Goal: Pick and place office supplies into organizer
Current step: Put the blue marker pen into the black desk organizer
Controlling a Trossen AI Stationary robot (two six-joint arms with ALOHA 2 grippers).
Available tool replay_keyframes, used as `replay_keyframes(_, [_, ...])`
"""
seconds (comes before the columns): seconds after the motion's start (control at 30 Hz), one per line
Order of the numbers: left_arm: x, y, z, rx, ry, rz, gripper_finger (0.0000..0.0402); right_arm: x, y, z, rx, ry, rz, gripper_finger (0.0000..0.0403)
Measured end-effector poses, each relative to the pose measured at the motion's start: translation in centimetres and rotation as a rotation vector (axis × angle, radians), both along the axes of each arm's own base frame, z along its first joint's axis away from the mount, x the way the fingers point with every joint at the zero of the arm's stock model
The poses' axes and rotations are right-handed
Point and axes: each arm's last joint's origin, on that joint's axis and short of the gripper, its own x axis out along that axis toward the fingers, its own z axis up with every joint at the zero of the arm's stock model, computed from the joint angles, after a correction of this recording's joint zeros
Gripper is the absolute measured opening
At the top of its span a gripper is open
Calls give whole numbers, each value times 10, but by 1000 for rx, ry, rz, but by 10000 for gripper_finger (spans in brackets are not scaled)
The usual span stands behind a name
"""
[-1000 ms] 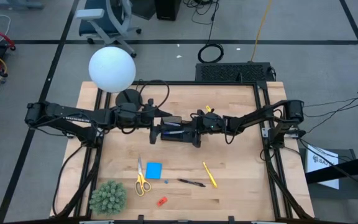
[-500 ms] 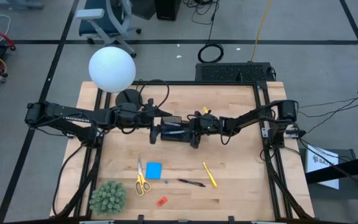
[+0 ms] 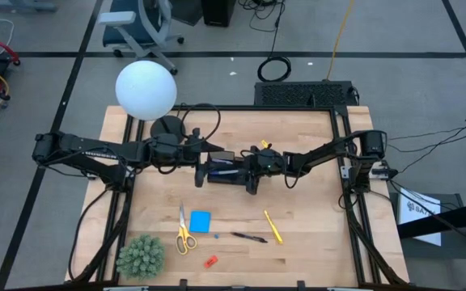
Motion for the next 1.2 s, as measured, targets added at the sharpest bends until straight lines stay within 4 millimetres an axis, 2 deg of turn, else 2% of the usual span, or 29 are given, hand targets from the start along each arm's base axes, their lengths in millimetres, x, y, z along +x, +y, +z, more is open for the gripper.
replay_keyframes(0.7, [0,0,0,0,0,0,234,1,0,3,15,-31,-10,60])
replay_keyframes(0.93, [0,0,0,0,0,0,234,1,0,2,15,-23,-8,47])
replay_keyframes(1.2, [0,0,0,0,0,0,234,1,0,1,14,-17,-6,51])
